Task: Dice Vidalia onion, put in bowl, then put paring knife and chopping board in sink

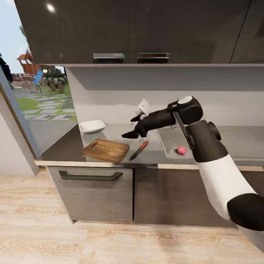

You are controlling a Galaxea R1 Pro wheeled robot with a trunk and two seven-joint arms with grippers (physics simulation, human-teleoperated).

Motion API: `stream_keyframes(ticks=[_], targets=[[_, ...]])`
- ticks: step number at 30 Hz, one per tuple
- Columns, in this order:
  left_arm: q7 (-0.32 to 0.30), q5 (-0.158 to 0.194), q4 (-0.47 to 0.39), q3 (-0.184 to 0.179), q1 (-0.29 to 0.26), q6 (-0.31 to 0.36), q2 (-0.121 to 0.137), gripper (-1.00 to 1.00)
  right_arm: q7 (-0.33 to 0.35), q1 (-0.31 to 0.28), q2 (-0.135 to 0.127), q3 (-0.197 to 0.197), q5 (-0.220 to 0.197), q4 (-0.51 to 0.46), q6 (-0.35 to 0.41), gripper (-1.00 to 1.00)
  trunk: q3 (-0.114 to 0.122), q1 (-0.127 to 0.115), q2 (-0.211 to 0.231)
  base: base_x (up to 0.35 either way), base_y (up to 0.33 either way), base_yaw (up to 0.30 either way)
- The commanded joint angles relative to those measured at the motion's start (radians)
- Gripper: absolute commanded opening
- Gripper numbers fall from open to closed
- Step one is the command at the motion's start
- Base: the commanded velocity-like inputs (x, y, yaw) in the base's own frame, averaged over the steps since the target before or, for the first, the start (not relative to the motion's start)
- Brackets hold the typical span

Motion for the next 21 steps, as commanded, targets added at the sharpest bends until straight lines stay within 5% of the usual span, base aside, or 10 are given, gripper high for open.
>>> stream_keyframes(ticks=[1,5,7,8,12,17,21], targets=[[0.000,0.006,0.000,-0.001,0.000,-0.003,0.000,1.00,0.009,-0.025,0.013,0.000,0.019,0.026,0.008,1.00,-0.001,0.000,0.000,0.005,-0.010,0.000],[-0.001,0.006,0.001,-0.002,0.000,-0.003,0.000,1.00,0.007,-0.163,0.141,0.003,0.138,0.253,0.010,1.00,-0.001,0.000,0.000,0.001,-0.003,0.000],[-0.001,0.007,0.002,-0.002,0.000,-0.003,-0.002,1.00,0.006,-0.197,0.208,0.004,0.266,0.380,-0.024,1.00,-0.001,0.000,0.000,0.000,-0.001,0.000],[-0.001,0.007,0.002,-0.002,0.000,-0.003,-0.002,1.00,0.007,-0.204,0.208,0.004,0.315,0.416,-0.048,1.00,-0.001,0.000,0.000,0.000,0.000,0.000],[-0.002,0.006,0.002,-0.003,0.000,-0.003,-0.002,1.00,0.032,-0.212,0.208,0.008,0.400,0.474,-0.116,1.00,-0.001,0.000,0.000,0.000,0.000,0.000],[-0.003,0.006,0.002,-0.004,0.000,-0.003,-0.003,1.00,0.202,-0.214,0.208,0.011,0.416,0.489,-0.197,1.00,-0.001,0.000,0.000,0.000,0.000,0.000],[-0.003,0.006,0.002,-0.004,0.000,-0.002,-0.003,1.00,0.270,-0.214,0.208,0.010,0.418,0.491,-0.223,1.00,-0.001,0.000,0.000,0.000,0.000,0.000]])
